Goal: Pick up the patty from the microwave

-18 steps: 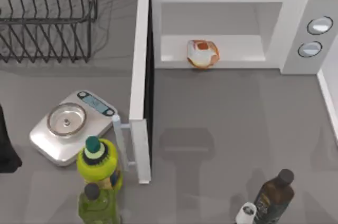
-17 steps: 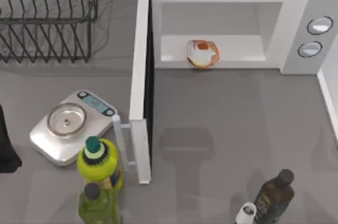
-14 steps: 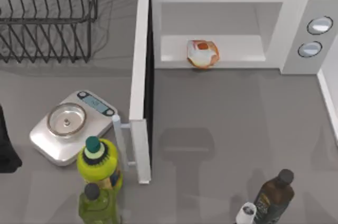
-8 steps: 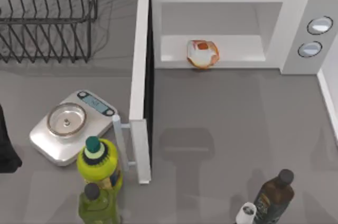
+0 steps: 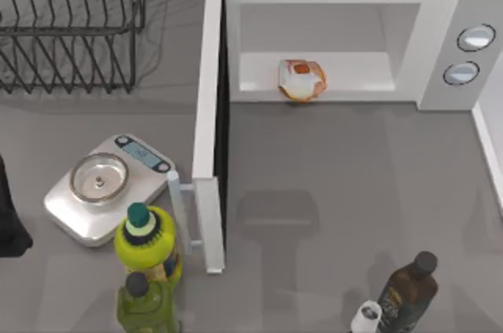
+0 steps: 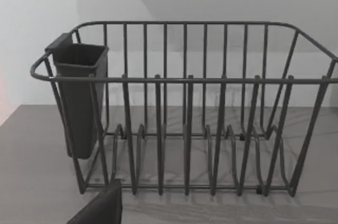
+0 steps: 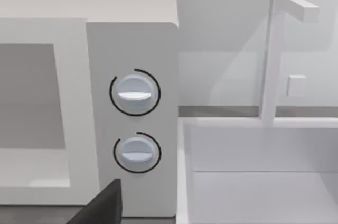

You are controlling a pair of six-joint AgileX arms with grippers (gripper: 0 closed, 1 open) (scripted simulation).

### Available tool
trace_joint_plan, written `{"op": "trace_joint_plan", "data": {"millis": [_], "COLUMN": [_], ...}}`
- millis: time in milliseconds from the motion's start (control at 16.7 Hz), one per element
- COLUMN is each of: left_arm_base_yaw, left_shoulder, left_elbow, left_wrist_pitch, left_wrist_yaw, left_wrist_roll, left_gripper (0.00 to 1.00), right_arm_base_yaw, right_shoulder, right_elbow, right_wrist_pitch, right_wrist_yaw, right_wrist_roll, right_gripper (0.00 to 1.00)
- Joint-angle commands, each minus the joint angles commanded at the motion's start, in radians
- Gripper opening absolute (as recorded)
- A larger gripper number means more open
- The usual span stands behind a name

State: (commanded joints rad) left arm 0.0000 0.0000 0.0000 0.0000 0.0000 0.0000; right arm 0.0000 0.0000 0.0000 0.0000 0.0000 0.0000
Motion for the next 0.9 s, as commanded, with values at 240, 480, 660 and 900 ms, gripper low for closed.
{"op": "trace_joint_plan", "data": {"millis": [240, 480, 660, 900], "left_arm_base_yaw": [0.0, 0.0, 0.0, 0.0], "left_shoulder": [0.0, 0.0, 0.0, 0.0], "left_elbow": [0.0, 0.0, 0.0, 0.0], "left_wrist_pitch": [0.0, 0.0, 0.0, 0.0], "left_wrist_yaw": [0.0, 0.0, 0.0, 0.0], "left_wrist_roll": [0.0, 0.0, 0.0, 0.0], "left_gripper": [1.0, 1.0, 1.0, 1.0], "right_arm_base_yaw": [0.0, 0.008, 0.038, 0.111], "right_shoulder": [0.0, 0.029, 0.145, 0.418], "right_elbow": [0.0, 0.014, 0.07, 0.2], "right_wrist_pitch": [0.0, 0.01, 0.05, 0.143], "right_wrist_yaw": [0.0, 0.007, 0.038, 0.108], "right_wrist_roll": [0.0, 0.003, 0.016, 0.047], "right_gripper": [1.0, 1.0, 1.0, 1.0]}}
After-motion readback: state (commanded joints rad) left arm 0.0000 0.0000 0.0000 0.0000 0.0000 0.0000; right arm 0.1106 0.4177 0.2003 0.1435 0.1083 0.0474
